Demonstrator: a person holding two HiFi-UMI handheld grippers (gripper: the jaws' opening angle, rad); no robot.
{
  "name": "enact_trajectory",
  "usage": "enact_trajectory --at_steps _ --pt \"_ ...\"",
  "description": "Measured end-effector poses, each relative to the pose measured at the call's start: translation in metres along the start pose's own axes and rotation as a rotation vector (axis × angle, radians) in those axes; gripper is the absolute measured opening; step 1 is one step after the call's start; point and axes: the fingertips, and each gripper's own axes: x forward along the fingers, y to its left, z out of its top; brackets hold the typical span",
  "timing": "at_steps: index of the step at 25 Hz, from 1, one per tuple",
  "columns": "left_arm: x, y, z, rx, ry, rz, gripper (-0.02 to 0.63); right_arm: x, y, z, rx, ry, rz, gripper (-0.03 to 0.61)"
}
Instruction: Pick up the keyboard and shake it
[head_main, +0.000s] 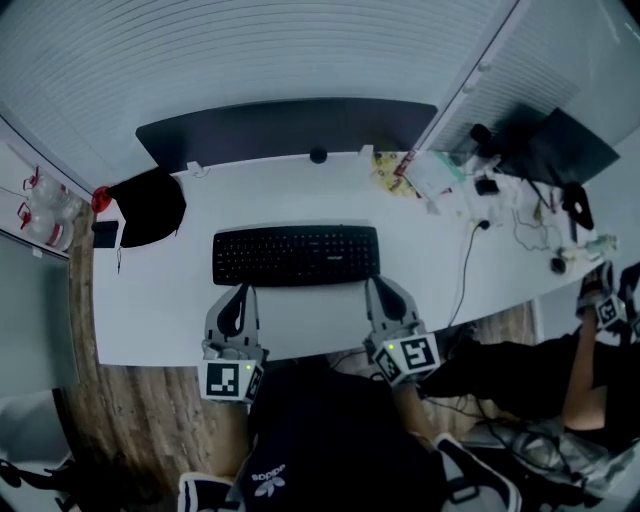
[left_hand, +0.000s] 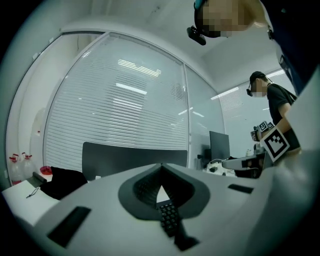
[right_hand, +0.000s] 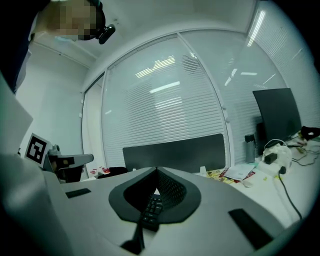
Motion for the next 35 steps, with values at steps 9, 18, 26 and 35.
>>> enact_trajectory --at_steps 9,18,26,35 --pt "0.011 0.018 -0.016 -0.039 0.043 0.078 -0.005 0.029 -0.029 -0.011 0.026 0.041 0.011 0.003" --pt "0.030 0.036 -0.018 -0.019 0.087 0.037 -0.005 0.047 -0.030 -0.011 0.035 0.058 -0.017 0.003" --pt "0.035 0.052 -0.031 -0.036 0.152 0.018 -0.005 0.054 -0.024 -0.011 0.038 0.069 -0.019 0.003" --pt "0.036 0.065 -0.035 -0.047 0.212 0.042 -0.005 0.064 -0.020 -0.015 0.027 0.093 -0.002 0.003"
